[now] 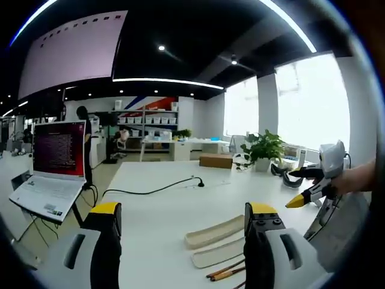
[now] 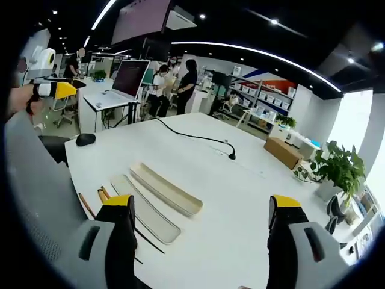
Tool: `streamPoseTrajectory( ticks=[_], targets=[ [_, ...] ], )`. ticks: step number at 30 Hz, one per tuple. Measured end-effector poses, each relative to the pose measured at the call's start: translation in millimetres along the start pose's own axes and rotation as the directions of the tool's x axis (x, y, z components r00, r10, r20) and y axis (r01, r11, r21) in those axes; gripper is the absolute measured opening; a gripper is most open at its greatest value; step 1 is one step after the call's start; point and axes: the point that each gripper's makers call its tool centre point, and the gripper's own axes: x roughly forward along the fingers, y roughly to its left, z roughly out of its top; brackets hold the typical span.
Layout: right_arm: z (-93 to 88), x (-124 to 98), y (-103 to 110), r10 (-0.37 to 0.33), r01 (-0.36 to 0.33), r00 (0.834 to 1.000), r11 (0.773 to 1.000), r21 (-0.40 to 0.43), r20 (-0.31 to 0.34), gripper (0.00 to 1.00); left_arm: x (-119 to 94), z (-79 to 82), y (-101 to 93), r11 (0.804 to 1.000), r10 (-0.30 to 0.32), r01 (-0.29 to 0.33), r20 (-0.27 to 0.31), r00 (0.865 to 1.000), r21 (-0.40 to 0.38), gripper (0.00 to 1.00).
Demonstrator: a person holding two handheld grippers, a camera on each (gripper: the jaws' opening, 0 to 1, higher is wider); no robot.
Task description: Arrange the utensils inside the cutlery case until each visible utensil rests in its matching compartment.
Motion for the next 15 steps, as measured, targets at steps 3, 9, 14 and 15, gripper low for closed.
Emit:
streamPoseTrajectory(
  ticks=[3,9,14,15],
  targets=[
    [-0.3,0.0,0.3,0.001,-0.001,1.000,1.000,0.001,0.000,0.92,0.2,-1.4,-0.6,1.000,-0.003,0.003,-0.007,1.000,0.001,0.85],
    [-3.1,-0.9,-5.4,-0.027,0.027,0.999,1.000,-0.013,-0.017,0.95,0.7,-2.9,-2.9,1.000,-0.007,0.008,-0.017,1.000,0.020,0.84],
    [-7.7,-1.7,-7.8,-0.041,0.040,0.998,0.999,-0.025,-0.043,0.96,0.4,-2.8,-2.9,1.000,-0.005,0.005,-0.018,1.000,0.019,0.84],
    [-8.0,-1.6,-8.0,-0.044,0.042,0.998,0.999,-0.028,-0.046,0.96,0.4,-3.2,-3.1,1.000,-0.005,0.006,-0.020,1.000,0.021,0.84]
  ],
)
